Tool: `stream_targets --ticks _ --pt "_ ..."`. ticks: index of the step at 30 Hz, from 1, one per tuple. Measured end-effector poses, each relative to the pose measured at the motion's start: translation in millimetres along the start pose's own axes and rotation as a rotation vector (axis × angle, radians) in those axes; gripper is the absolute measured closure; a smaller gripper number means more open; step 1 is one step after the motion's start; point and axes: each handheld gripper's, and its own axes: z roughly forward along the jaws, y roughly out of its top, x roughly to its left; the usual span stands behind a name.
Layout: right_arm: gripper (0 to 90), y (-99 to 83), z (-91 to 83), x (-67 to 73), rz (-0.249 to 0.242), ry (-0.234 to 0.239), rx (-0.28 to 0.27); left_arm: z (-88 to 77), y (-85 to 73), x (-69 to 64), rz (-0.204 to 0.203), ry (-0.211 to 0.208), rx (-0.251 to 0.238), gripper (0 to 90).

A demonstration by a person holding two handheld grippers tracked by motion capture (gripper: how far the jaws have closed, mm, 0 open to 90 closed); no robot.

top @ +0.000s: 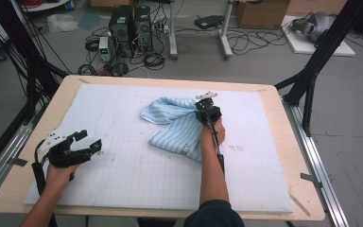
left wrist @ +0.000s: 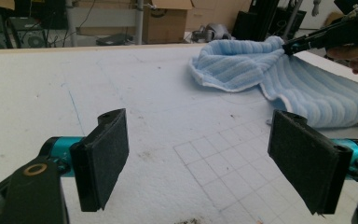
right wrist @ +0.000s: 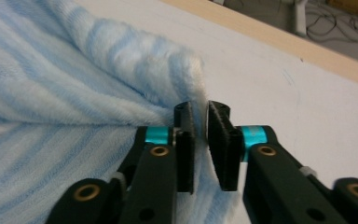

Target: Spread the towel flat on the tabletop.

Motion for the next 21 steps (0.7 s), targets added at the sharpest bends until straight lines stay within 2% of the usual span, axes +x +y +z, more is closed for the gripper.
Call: stream_targets --ticks 1,2,3,5,7,8,9,10,11,12,13,14,16,17,18,19,20,21 --pt "69.8 -2.2 -1.9 -2.7 0.010 0.020 0.001 0.6 -0.3 -0.4 -0.004 -0.001 0.000 20.9" --pt "67.2 -3.0 -4.7 -2.7 0.008 0.042 -0.017 0.9 -0.5 -0.4 -0.001 -0.003 0.004 21.0" --pt "67.2 -3.0 -4.7 -2.7 0.008 0.042 -0.017 1.5 -0.7 -1.0 -0.002 -0.004 0.004 21.0" --pt "60.5 -3.5 -12.6 -2.5 0.002 0.076 -0.049 2.0 -0.7 -2.0 0.001 -0.006 0.007 21.2" --pt "53.2 -5.8 -27.7 -0.1 0.001 0.189 -0.094 2.0 -0.4 -2.5 0.003 -0.008 0.007 21.4" --pt "53.2 -5.8 -27.7 -0.1 0.001 0.189 -0.094 2.0 -0.2 -2.7 0.004 -0.008 0.006 21.4" --pt "51.5 -7.3 -33.1 2.3 -0.011 0.241 -0.108 2.0 -0.2 -2.6 0.004 -0.008 0.007 21.5" --pt "49.9 -9.4 -39.3 6.2 -0.034 0.271 -0.113 2.0 -0.2 -2.4 0.004 -0.008 0.006 21.5" --pt "45.7 -15.9 -49.2 15.4 -0.072 0.348 -0.117 1.8 -0.1 -1.9 0.006 -0.007 0.007 21.6" --pt "45.7 -15.9 -49.2 15.4 -0.072 0.348 -0.117 1.7 -0.1 -1.6 0.003 -0.005 0.006 21.6" --pt "44.8 -24.8 -55.8 26.9 -0.121 0.398 -0.110 1.7 -0.1 -1.2 0.002 -0.005 0.004 21.7" --pt "44.8 -24.8 -55.8 26.9 -0.121 0.398 -0.110 1.3 0.1 -0.8 0.002 -0.004 0.006 21.7" --pt "43.5 -33.8 -58.5 37.8 -0.153 0.442 -0.098 0.8 0.6 -0.6 0.001 -0.002 0.002 21.6" --pt "41.9 -41.0 -59.8 49.2 -0.170 0.499 -0.085 0.6 0.9 -0.8 0.000 -0.002 -0.001 21.7" --pt "41.9 -41.0 -59.8 49.2 -0.170 0.499 -0.085 0.4 1.1 -0.8 0.004 -0.001 -0.001 21.7" --pt "40.6 -42.1 -59.3 55.7 -0.192 0.522 -0.059 0.5 1.2 -0.8 0.006 -0.002 0.001 22.0" --pt "43.4 -43.5 -58.8 69.9 -0.241 0.570 -0.033 0.9 1.2 -0.7 0.005 -0.003 0.002 22.2" --pt "43.4 -43.5 -58.8 69.9 -0.241 0.570 -0.033 1.1 1.2 -0.4 0.009 -0.003 0.005 22.2"
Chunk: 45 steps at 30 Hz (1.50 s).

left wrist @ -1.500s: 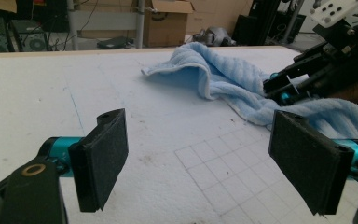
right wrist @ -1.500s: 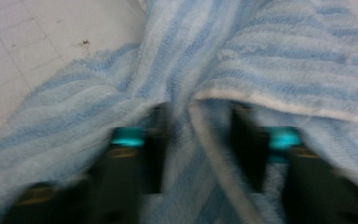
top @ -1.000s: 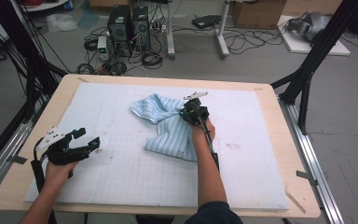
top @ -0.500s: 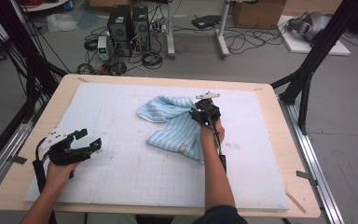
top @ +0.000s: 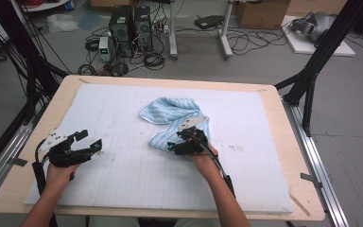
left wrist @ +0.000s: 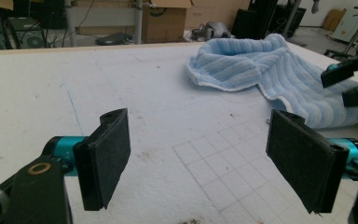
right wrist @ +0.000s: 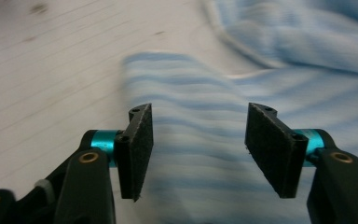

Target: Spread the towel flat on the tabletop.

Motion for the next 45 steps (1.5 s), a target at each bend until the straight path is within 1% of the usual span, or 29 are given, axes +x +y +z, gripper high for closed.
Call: stream_targets --ticks 2,3,6,8,9,10,11,13,14,16,17,19,22,24,25,27,28,29,30,31,32,33,34,35,37,41,43,44,45 --pt "45.7 2.2 7.8 11.0 -0.047 0.015 0.023 0.8 0.0 -0.3 -0.003 0.000 -0.002 22.2" --pt "48.8 3.2 16.8 16.3 -0.079 -0.002 0.064 0.8 0.0 -0.2 -0.002 0.000 0.000 22.3" --pt "53.1 2.7 26.2 17.3 -0.091 -0.034 0.103 -0.2 0.2 0.3 -0.001 0.000 -0.001 22.3" --pt "64.0 3.2 30.9 16.2 -0.082 -0.045 0.104 -0.9 0.3 0.9 -0.003 0.002 -0.003 22.3" --pt "77.8 5.6 31.3 15.6 -0.083 -0.042 0.106 -1.4 0.4 1.7 -0.004 0.005 -0.004 22.4" --pt "77.8 5.6 31.3 15.6 -0.083 -0.042 0.106 -1.6 0.3 2.3 -0.008 0.007 -0.006 22.4" --pt "83.2 6.7 32.0 15.6 -0.077 -0.017 0.101 -2.0 0.4 3.3 -0.007 0.008 -0.004 22.4" --pt "84.4 10.2 33.1 18.7 -0.048 0.079 0.084 -2.9 0.8 4.6 -0.011 0.013 -0.007 22.4" --pt "84.3 14.8 37.1 30.6 -0.058 0.179 0.066 -4.0 1.3 5.8 -0.014 0.018 -0.013 22.4" --pt "84.1 21.0 41.8 46.3 -0.085 0.307 0.045 -4.9 1.6 7.0 -0.018 0.022 -0.017 22.5" --pt "84.1 21.0 41.8 46.3 -0.085 0.307 0.045 -4.9 1.6 7.0 -0.018 0.022 -0.017 22.5" --pt "83.8 27.7 45.3 63.3 -0.116 0.416 0.026 -5.8 1.7 7.5 -0.020 0.024 -0.018 22.5" --pt "83.5 33.2 47.7 79.5 -0.138 0.521 -0.009 -6.6 1.9 7.7 -0.020 0.026 -0.019 22.6" --pt "74.8 32.8 47.0 76.7 -0.127 0.463 0.016 -7.4 2.0 7.6 -0.021 0.026 -0.021 22.6" --pt "74.8 32.8 47.0 76.7 -0.127 0.463 0.016 -7.4 2.0 7.6 -0.021 0.026 -0.021 22.7" --pt "62.6 31.6 40.0 63.7 -0.057 0.396 -0.001 -8.2 2.1 7.7 -0.019 0.028 -0.020 22.7" --pt "61.1 30.4 32.5 55.4 -0.026 0.358 -0.033 -8.6 2.1 7.8 -0.019 0.029 -0.019 22.7" --pt "56.8 25.8 13.8 36.9 0.023 0.259 -0.100 -8.6 1.9 8.1 -0.020 0.030 -0.018 22.8" --pt "56.8 25.8 13.8 36.9 0.023 0.259 -0.100 -8.6 1.7 8.2 -0.021 0.031 -0.018 22.8" --pt "55.1 18.5 -4.3 16.1 0.081 0.164 -0.138 -8.5 1.6 8.3 -0.021 0.031 -0.017 22.8" --pt "52.2 14.4 -12.0 7.7 0.091 0.095 -0.133 -8.3 1.5 8.2 -0.020 0.031 -0.016 22.8" --pt "52.2 14.4 -12.0 7.7 0.091 0.095 -0.133 -8.1 1.5 7.8 -0.022 0.031 -0.015 22.8" --pt "52.0 9.8 -18.3 -0.5 0.120 0.057 -0.130 -7.9 1.5 7.8 -0.020 0.029 -0.013 22.9" --pt "51.9 5.0 -22.9 -7.1 0.135 0.003 -0.104 -7.3 1.3 7.6 -0.019 0.029 -0.014 22.9" --pt "50.3 -4.9 -24.3 -15.2 0.132 -0.100 0.008 -6.1 1.0 7.0 -0.020 0.027 -0.010 22.9" --pt "47.4 -26.1 -11.3 -16.2 0.100 -0.154 0.156 -4.2 0.8 5.7 -0.015 0.019 -0.003 23.1" --pt "53.7 -32.3 -9.7 -16.5 0.121 -0.147 0.116 -3.1 0.6 5.0 -0.015 0.016 -0.003 23.3" --pt "65.1 -32.9 -10.4 -18.3 0.125 -0.145 0.109 -2.6 0.5 4.7 -0.013 0.015 -0.001 23.4" --pt "84.2 -32.8 -10.9 -23.2 0.134 -0.109 0.094 -2.0 0.5 4.0 -0.014 0.012 -0.001 23.6"
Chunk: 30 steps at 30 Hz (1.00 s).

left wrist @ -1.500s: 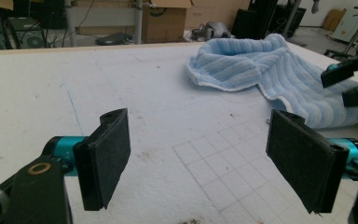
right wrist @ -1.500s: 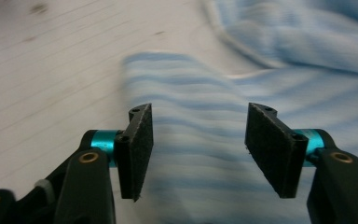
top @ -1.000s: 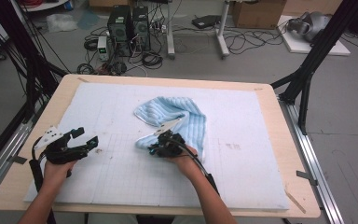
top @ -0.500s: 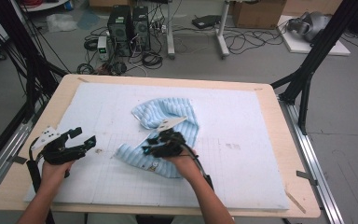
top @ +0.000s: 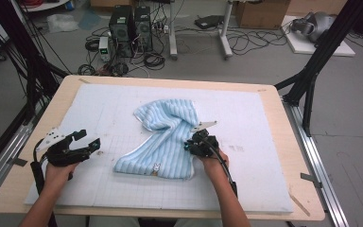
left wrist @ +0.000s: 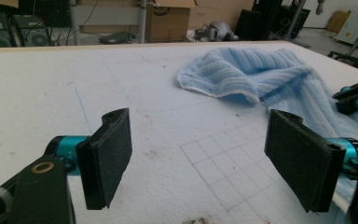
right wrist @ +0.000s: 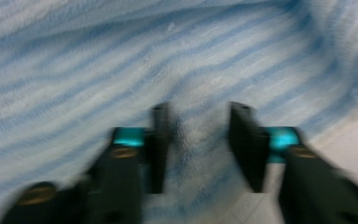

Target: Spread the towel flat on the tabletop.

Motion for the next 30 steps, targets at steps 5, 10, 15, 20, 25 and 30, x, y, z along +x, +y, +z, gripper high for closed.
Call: stream_targets --ticks 5,10,15,20,25,30 --pt "85.9 9.1 -0.4 -8.0 0.029 -0.002 -0.073 2.5 -0.1 -1.9 0.011 -0.018 0.007 25.4" --pt "84.9 28.6 3.0 -24.1 0.060 -0.190 -0.148 5.5 -0.2 -5.2 0.028 -0.021 0.029 30.1" --pt "81.9 37.5 12.7 -34.0 0.011 -0.422 -0.094 7.1 -1.0 -5.2 0.039 -0.027 0.052 35.4" --pt "61.2 30.7 3.7 -30.6 0.063 -0.336 -0.151 7.4 -1.5 -5.2 0.031 -0.029 0.052 35.6" --pt "52.5 20.4 -19.7 -12.7 0.045 -0.244 -0.216 8.7 -1.8 -7.9 0.040 -0.037 0.057 35.3" --pt "52.6 -1.5 -42.2 16.3 -0.012 -0.139 -0.260 7.8 -2.2 -8.9 0.042 -0.040 0.053 34.8"
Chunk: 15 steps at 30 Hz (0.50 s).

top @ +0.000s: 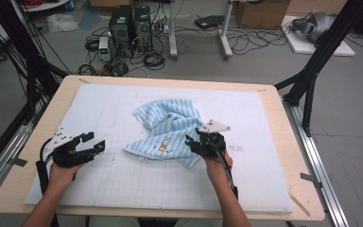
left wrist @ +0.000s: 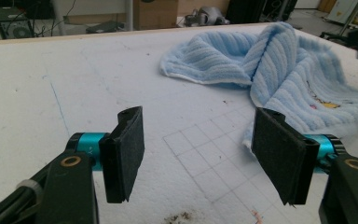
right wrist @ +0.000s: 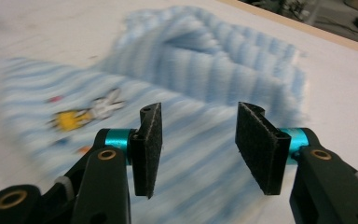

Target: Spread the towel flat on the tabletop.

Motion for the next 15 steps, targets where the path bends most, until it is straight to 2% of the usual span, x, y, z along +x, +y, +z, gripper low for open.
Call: stream_targets --ticks 3,4,5,7,8,9,11,13,14,15 --pt "56.8 -14.0 -13.5 14.7 0.003 0.071 -0.025 -1.9 0.4 -0.8 0.004 0.003 -0.004 34.5" --pt "58.1 -18.9 -15.8 19.4 -0.006 0.081 -0.012 -2.6 0.5 -1.4 0.004 0.004 -0.007 34.5" --pt "62.3 -29.5 -17.3 27.6 -0.017 0.119 0.013 -3.3 0.5 -1.5 0.008 0.005 -0.007 34.5" --pt "63.8 -32.4 -17.2 30.2 -0.025 0.134 0.023 -4.1 0.5 -2.2 0.009 0.004 -0.008 34.5" --pt "65.1 -34.7 -16.3 34.0 -0.046 0.152 0.044 -4.4 0.5 -2.3 0.012 0.004 -0.008 34.5" --pt "65.9 -38.0 -12.2 41.1 -0.082 0.178 0.089 -4.6 0.0 -2.7 0.008 0.003 -0.008 34.5" --pt "65.7 -39.9 -9.2 44.0 -0.087 0.179 0.106 -5.5 -1.7 -3.3 0.006 0.004 -0.003 34.5" --pt "66.1 -44.9 -0.3 46.2 -0.112 0.141 0.158 -7.2 -3.9 -4.8 0.006 0.005 0.004 34.6" --pt "68.8 -46.5 0.9 43.5 -0.090 0.155 0.145 -7.8 -4.4 -5.7 0.005 0.005 0.005 34.6" --pt "75.2 -46.4 0.7 41.3 -0.070 0.159 0.147 -9.4 -4.8 -7.0 0.010 0.006 0.008 34.6"
